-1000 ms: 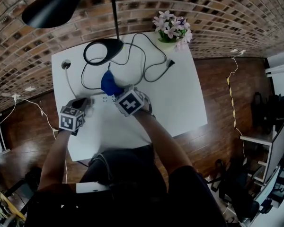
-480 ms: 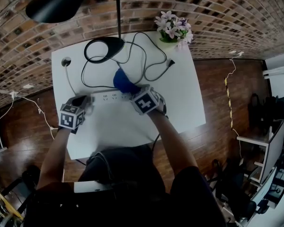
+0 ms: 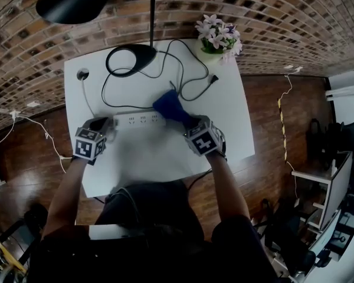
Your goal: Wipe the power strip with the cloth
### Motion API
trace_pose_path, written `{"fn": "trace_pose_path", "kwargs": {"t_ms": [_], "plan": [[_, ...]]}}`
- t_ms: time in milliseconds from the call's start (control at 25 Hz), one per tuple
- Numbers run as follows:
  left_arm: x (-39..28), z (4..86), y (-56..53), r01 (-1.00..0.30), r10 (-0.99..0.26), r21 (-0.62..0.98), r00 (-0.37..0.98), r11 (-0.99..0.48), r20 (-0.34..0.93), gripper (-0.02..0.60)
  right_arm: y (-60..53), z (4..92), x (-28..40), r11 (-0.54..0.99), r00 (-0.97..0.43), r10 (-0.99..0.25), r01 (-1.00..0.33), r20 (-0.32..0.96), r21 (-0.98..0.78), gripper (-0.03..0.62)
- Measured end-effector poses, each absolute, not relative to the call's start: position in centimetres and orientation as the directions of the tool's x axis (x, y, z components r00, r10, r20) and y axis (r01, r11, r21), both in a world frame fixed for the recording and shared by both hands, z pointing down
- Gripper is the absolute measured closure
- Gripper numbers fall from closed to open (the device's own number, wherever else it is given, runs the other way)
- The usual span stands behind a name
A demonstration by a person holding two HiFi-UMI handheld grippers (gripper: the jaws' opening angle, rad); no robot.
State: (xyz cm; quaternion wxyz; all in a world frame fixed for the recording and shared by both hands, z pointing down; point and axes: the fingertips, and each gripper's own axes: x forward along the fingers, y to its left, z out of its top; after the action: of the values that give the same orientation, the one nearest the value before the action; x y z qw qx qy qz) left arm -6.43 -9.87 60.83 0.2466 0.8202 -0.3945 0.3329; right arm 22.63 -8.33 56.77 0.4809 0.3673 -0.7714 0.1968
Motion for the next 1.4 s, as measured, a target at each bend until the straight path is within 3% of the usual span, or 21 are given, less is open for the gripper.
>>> {"fn": "trace_pose_path", "kwargs": {"t_ms": [440, 840, 1400], "plan": [[-6.6, 60.9, -9.9, -0.819, -0.484, 0.142, 0.458, -0.555, 0.746, 0.572, -8.9, 49.2, 25.5, 0.798, -0.175, -0.445, -0.523, 0.878, 0.300, 0.539], [-6.3, 60.9, -9.8, -0.817, -0.486, 0.142, 0.461, -0.559, 0.742, 0.572, -9.3, 53.5, 16.9, 0.944, -0.241, -0.284, -0.237, 0.928, 0.227, 0.540], [-5.5, 59.6, -9.7, -0.805, -0.472, 0.173, 0.490, -0.567, 0.733, 0.572, -9.6, 57.3, 12.5, 0.959, -0.233, -0.243, -0.205, 0.942, 0.197, 0.539]]}}
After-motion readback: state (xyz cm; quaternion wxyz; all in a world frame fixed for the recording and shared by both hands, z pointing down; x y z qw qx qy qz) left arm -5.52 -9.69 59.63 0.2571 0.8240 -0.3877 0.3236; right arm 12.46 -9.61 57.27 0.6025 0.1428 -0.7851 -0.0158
